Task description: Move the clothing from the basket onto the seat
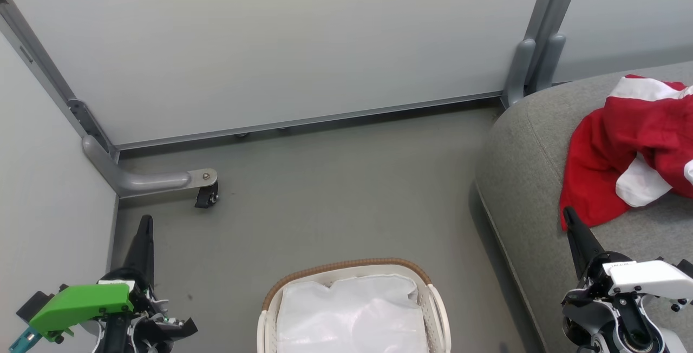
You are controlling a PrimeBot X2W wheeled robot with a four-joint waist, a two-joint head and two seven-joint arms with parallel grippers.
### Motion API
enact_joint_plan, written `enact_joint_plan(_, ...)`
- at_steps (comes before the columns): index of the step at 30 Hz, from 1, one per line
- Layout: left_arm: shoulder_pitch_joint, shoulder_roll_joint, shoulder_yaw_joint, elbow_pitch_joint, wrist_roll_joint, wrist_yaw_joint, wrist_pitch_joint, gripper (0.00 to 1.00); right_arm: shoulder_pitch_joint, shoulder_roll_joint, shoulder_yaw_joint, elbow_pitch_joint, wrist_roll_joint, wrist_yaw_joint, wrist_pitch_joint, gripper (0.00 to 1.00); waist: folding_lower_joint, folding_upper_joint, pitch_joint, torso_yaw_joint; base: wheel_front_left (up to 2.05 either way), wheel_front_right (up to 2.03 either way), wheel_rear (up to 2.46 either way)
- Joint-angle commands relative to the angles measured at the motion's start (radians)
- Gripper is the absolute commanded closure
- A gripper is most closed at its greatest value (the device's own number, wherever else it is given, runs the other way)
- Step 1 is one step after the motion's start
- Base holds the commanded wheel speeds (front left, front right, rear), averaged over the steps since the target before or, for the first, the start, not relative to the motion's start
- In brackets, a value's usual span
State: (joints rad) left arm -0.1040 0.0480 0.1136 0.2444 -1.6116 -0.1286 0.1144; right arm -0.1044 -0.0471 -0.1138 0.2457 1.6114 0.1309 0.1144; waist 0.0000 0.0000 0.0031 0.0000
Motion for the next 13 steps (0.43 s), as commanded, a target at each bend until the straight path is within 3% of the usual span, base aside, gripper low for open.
enact_joint_plan(1,-0.01,0.004,0.002,-0.001,-0.003,-0.004,0.003,1.0,-0.007,-0.006,-0.001,-0.004,0.003,0.0,0.003,1.0,0.0,0.0,0.0,0.0,0.0,0.0,0.0)
enact_joint_plan(13,-0.01,0.004,0.002,-0.001,-0.003,-0.004,0.003,1.0,-0.007,-0.006,-0.001,-0.004,0.003,0.0,0.003,1.0,0.0,0.0,0.0,0.0,0.0,0.0,0.0)
